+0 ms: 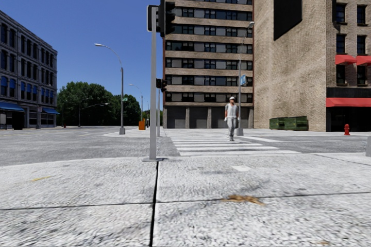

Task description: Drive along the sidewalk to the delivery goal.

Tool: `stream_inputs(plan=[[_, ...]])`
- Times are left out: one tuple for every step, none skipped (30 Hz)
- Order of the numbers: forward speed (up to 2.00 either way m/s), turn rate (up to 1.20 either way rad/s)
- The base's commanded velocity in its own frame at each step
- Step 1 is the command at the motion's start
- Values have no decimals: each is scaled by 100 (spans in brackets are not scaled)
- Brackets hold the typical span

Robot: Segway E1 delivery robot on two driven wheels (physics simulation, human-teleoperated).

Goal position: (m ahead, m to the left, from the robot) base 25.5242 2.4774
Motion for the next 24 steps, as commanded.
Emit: stream_inputs(plan=[[200,-18],[200,-23],[200,-30],[200,-34],[200,-34],[200,-35],[200,-35],[200,-35],[200,-35],[200,-35],[200,-35],[200,-35],[200,-35],[200,-35],[200,-35],[200,-35],[200,-35],[200,-35],[200,-25],[200,0],[200,0],[200,0],[200,0],[200,0]])
